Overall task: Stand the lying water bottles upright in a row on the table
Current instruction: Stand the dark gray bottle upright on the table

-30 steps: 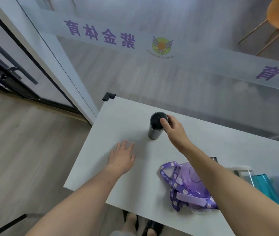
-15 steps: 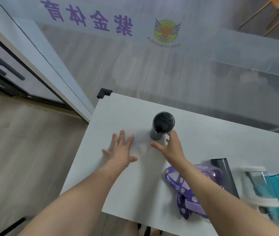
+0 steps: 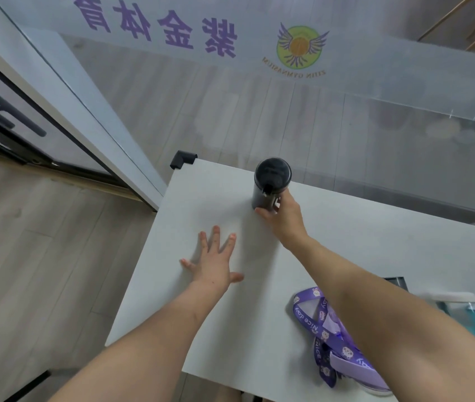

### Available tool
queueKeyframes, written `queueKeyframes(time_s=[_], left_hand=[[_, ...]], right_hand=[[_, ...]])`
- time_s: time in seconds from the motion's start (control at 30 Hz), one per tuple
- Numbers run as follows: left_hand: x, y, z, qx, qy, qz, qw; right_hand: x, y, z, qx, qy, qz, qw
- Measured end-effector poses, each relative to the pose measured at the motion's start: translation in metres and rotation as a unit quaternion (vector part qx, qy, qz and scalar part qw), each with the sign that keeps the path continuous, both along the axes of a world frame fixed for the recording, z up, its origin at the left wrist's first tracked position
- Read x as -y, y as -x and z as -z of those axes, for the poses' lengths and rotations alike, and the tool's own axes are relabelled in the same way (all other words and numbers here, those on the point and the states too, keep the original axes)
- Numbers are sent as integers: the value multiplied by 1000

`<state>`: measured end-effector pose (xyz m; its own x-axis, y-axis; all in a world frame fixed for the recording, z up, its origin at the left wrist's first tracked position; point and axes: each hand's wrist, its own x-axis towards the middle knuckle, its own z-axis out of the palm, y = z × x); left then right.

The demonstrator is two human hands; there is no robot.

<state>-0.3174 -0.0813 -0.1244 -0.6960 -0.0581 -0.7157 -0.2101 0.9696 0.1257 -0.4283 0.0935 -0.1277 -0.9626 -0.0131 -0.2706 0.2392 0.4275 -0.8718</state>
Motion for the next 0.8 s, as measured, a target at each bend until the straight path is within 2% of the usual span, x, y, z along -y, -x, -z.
queueKeyframes(time_s=[0.8], left_hand=[[1, -1, 6, -12, 10, 3, 1000]], right_hand=[[19, 16, 10, -26, -7, -7, 1000]])
